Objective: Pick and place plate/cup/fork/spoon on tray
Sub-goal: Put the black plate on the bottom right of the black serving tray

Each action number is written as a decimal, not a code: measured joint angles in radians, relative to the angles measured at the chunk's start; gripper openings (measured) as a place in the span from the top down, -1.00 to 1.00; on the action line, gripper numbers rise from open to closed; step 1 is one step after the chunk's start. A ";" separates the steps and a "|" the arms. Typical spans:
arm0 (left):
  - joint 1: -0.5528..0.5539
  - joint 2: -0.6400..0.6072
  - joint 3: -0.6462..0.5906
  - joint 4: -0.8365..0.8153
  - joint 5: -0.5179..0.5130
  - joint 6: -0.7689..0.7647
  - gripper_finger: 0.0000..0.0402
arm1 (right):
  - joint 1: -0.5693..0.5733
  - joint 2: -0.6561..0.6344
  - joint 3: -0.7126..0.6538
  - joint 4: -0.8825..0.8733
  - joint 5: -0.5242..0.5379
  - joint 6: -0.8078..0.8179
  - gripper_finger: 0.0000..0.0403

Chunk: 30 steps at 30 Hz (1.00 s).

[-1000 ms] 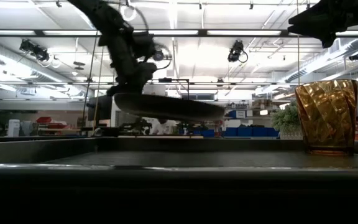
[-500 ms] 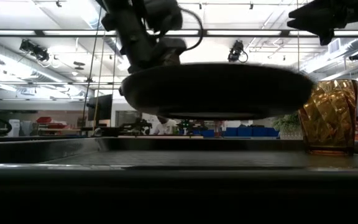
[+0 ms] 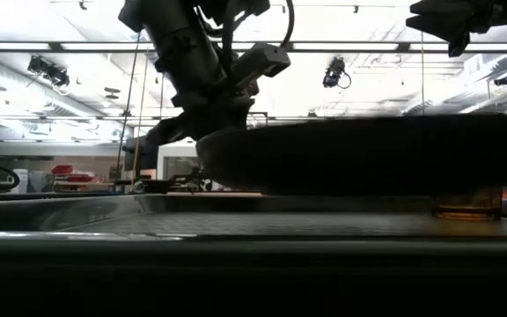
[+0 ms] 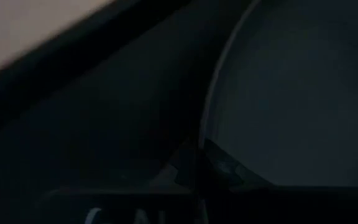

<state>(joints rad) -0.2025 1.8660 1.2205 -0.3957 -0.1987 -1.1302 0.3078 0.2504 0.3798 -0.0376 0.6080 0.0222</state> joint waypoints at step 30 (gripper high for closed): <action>-0.106 0.334 0.537 -0.320 -0.073 -0.140 0.95 | 0.000 0.000 0.000 0.069 -0.111 -0.080 0.30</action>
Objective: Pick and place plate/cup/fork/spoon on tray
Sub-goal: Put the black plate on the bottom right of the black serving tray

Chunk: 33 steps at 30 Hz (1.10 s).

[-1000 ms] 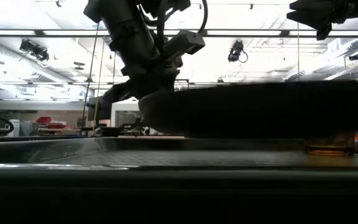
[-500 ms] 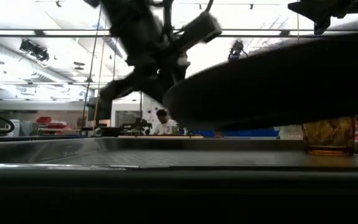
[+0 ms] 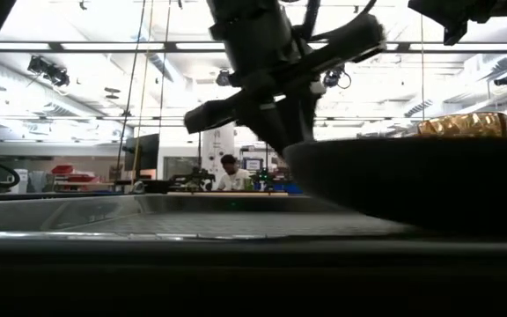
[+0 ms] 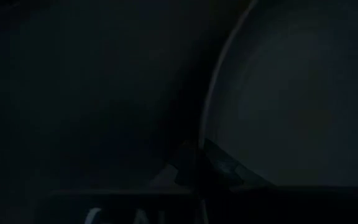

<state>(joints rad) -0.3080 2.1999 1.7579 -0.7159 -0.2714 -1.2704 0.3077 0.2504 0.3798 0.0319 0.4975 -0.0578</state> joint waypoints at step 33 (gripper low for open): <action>0.011 0.011 0.023 0.039 0.010 0.129 0.42 | 0.000 0.000 0.000 -0.003 -0.003 0.002 0.30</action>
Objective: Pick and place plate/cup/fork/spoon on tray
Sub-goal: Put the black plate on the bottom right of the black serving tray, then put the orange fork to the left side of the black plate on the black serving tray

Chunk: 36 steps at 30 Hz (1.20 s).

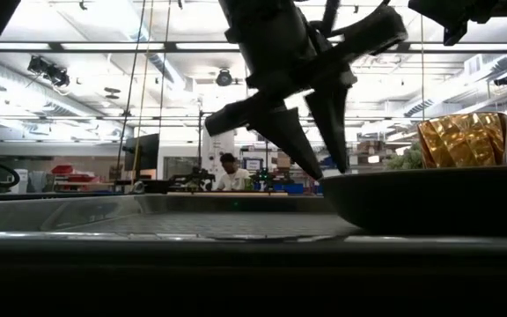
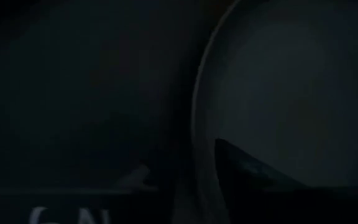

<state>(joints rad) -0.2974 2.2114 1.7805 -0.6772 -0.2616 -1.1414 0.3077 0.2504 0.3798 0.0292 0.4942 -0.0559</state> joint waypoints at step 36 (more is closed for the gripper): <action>-0.118 -0.555 -0.685 -0.465 0.077 -0.413 0.95 | 0.000 0.000 0.000 -0.021 0.001 -0.001 0.30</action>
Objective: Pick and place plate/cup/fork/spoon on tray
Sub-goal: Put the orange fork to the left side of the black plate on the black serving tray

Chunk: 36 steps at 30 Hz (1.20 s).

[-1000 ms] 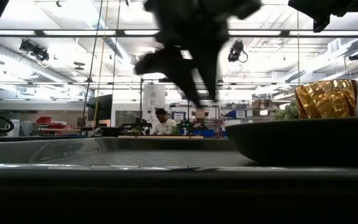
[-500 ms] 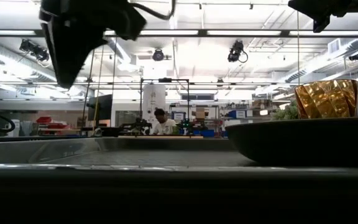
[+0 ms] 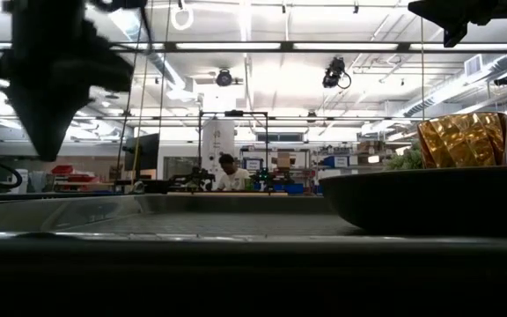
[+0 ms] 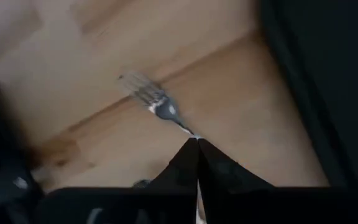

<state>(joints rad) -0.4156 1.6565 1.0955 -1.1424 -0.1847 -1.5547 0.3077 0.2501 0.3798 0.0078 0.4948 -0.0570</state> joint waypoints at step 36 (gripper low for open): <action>-0.007 -0.037 -0.277 0.366 0.072 -0.449 0.32 | 0.000 0.000 0.000 -0.019 -0.052 0.002 0.30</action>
<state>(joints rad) -0.4225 1.6199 0.8181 -0.7761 -0.1128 -2.0036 0.3080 0.2501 0.3798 -0.0116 0.4424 -0.0555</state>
